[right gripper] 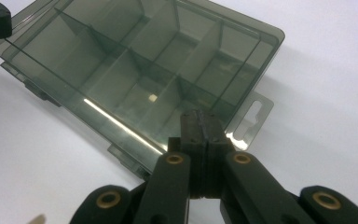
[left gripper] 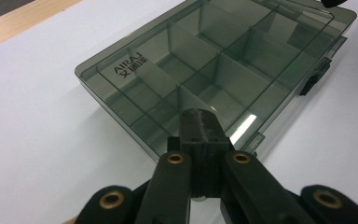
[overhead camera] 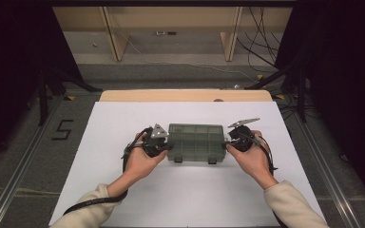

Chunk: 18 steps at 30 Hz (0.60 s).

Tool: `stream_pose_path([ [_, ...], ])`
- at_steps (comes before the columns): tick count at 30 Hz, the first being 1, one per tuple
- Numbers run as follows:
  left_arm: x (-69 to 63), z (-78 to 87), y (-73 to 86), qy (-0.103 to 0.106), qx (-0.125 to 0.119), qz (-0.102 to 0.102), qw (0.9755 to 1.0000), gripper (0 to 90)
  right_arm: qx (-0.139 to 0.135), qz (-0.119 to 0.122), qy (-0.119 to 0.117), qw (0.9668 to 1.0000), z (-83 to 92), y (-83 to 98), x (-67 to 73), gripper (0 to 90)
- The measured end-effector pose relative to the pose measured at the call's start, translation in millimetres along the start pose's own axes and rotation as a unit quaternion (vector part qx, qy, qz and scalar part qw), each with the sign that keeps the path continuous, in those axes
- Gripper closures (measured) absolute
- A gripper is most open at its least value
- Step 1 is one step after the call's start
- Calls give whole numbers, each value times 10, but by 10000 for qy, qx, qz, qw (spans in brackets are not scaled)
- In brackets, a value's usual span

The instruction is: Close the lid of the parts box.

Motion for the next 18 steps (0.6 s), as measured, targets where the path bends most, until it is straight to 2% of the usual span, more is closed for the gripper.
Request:
stream_pose_path([
  [2, -6, -8, 8, 4, 38, -54, 10000, 900, 10, 7, -2, 10000, -12, 5, 1, 900],
  [4, -14, -22, 13, 17, 24, -5, 10000, 900, 29, -9, 1, 10000, -22, 12, 1, 900],
  [6, -8, -22, 24, 12, 65, -69, 10000, 900, 29, 69, 3, 10000, -36, 17, -10, 900],
  [8, -15, -26, 25, 9, 68, -18, 10000, 900, 14, 101, 1, 9999, -39, 14, -15, 900],
  [12, -19, -35, 31, 26, 68, -22, 10000, 900, 4, 39, 18, 10000, -45, 14, -13, 900],
  [13, -16, -38, 38, 20, 87, -85, 9999, 900, 35, 41, 15, 10000, -47, 19, -15, 900],
  [18, -28, -62, 63, 14, 131, -80, 9999, 900, 71, 85, 20, 9999, -83, 44, -24, 900],
])
Point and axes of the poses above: each handheld gripper's, and its own axes: z roughly backward along the jaws, y roughly out of its underside, x roughly to its left, the point moved 8 cm from there along -z, roughly forward along the jaws, and after that the axes turned 8 degrees about -z, right-handed, at the moved point
